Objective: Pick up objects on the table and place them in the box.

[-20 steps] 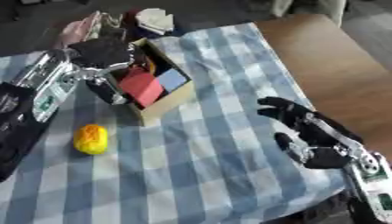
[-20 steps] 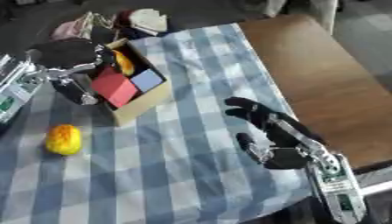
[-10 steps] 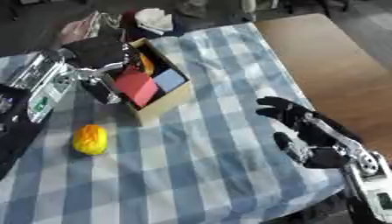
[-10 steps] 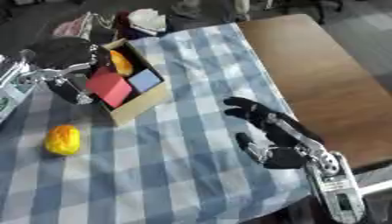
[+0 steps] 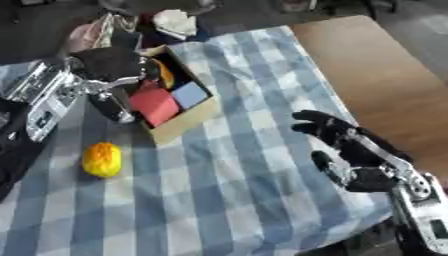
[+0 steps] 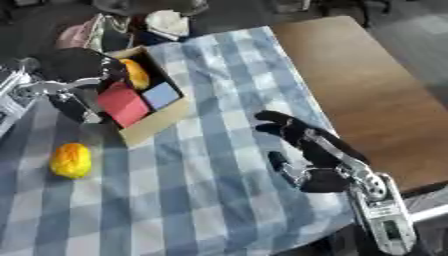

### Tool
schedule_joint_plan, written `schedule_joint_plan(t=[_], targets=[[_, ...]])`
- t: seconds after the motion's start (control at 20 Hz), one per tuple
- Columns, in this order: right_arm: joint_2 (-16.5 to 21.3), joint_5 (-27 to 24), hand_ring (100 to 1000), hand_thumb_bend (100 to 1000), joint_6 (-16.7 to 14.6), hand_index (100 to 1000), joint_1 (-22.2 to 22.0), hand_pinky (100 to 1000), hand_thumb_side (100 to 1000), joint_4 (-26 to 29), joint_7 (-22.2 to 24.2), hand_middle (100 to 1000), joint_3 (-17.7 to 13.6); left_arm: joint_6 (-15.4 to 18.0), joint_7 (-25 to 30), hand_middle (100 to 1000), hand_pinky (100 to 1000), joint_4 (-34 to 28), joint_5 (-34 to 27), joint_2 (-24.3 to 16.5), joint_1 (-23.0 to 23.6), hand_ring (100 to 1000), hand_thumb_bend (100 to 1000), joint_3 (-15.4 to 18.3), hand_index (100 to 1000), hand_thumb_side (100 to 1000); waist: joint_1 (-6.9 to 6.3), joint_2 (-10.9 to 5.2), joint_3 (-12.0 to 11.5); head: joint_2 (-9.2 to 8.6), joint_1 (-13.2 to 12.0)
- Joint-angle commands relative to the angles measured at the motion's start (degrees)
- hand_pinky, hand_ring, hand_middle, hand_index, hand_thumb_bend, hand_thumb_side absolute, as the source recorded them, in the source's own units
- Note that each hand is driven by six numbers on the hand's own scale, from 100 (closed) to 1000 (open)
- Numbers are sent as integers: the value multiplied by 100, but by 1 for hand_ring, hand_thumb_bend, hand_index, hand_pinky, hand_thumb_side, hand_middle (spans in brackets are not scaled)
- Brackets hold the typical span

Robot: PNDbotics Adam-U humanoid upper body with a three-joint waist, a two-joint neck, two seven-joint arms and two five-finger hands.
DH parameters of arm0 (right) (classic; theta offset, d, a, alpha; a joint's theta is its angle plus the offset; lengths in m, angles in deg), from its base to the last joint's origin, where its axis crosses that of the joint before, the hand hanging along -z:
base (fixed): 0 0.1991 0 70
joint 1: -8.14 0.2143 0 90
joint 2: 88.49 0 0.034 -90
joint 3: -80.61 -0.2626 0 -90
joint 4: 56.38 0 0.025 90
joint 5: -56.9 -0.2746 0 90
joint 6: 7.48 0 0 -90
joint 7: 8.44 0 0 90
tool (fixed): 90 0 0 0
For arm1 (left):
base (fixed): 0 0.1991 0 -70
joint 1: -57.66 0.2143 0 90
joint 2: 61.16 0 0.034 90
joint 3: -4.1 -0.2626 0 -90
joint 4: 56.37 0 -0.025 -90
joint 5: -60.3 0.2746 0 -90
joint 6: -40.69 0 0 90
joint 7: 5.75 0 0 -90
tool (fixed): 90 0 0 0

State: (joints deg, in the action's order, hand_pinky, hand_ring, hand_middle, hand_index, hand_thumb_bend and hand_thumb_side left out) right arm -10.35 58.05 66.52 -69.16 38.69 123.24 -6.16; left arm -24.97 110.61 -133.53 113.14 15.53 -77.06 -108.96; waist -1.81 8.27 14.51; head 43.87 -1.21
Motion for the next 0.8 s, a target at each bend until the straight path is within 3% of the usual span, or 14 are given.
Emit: schedule_joint_plan(t=[0.05, 0.2, 0.45, 0.6, 0.8], targets=[[18, -17, 930, 100, -6, 1000, 87, 1000, 357, 133, 2, 961, -16, 29, 108, 790, 796, -154, -81, -200, -106, 801, 546, 68, 836, 185, -63, -44, 13, 25, 23], [18, -15, 930, 100, -6, 1000, 85, 1000, 358, 133, 3, 961, -15, 50, 253, 816, 810, -236, -117, -241, -121, 822, 588, 87, 852, 250, -66, -48, 14, 25, 28], [15, -11, 930, 100, -6, 1000, 82, 1000, 359, 134, -2, 961, -25, 25, 369, 802, 805, -476, -254, -394, -115, 809, 580, 162, 852, 232, -68, -57, 7, 25, 54], [29, 4, 930, 100, -2, 1000, 68, 1000, 361, 132, -15, 961, -39, -23, 499, 752, 787, -761, -480, -646, -63, 769, 553, 204, 828, 203, -87, -69, -22, 25, 90], [64, 26, 930, 100, 3, 1000, 41, 1000, 359, 130, -37, 961, -64, -231, 1045, 708, 771, -1063, -1004, -1092, 161, 735, 555, 197, 804, 241, -126, -93, -83, 25, 173]])
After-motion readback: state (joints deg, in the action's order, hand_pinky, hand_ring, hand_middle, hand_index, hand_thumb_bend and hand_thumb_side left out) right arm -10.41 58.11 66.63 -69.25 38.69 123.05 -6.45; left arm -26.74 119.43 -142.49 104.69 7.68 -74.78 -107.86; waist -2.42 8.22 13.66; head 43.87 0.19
